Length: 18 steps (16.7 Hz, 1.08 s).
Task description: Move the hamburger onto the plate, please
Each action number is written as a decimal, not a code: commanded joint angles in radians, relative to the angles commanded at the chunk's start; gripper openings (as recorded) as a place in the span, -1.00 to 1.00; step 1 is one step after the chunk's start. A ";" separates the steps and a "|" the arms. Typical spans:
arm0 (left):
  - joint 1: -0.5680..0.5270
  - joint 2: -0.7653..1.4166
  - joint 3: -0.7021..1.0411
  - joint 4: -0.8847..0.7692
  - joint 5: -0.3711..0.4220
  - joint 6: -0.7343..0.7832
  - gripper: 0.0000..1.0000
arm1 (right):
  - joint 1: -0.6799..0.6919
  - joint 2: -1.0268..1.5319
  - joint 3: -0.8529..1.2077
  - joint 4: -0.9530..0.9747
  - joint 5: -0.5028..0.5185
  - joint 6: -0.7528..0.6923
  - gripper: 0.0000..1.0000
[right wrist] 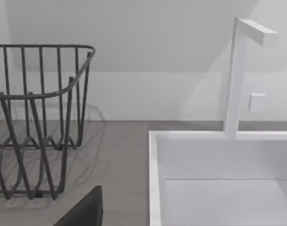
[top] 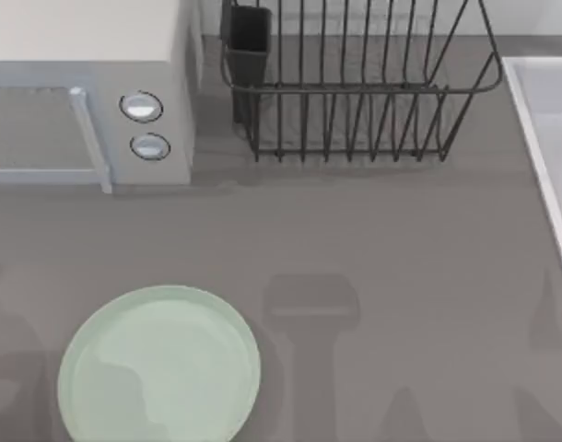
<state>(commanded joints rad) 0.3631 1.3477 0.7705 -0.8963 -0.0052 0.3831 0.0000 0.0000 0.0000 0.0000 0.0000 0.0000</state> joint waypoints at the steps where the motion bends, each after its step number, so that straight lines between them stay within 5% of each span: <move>1: 0.012 0.040 0.027 -0.026 0.001 0.012 1.00 | 0.000 0.000 0.000 0.000 0.000 0.000 1.00; 11: 0.028 0.117 0.063 -0.051 0.002 0.031 1.00 | 0.000 0.000 0.000 0.000 0.000 0.000 1.00; 18: 0.034 0.263 -0.077 0.246 0.002 0.037 1.00 | 0.000 0.000 0.000 0.000 0.000 0.000 1.00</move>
<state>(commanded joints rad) 0.3970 1.6110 0.6931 -0.6500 -0.0034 0.4206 0.0000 0.0000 0.0000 0.0000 0.0000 0.0000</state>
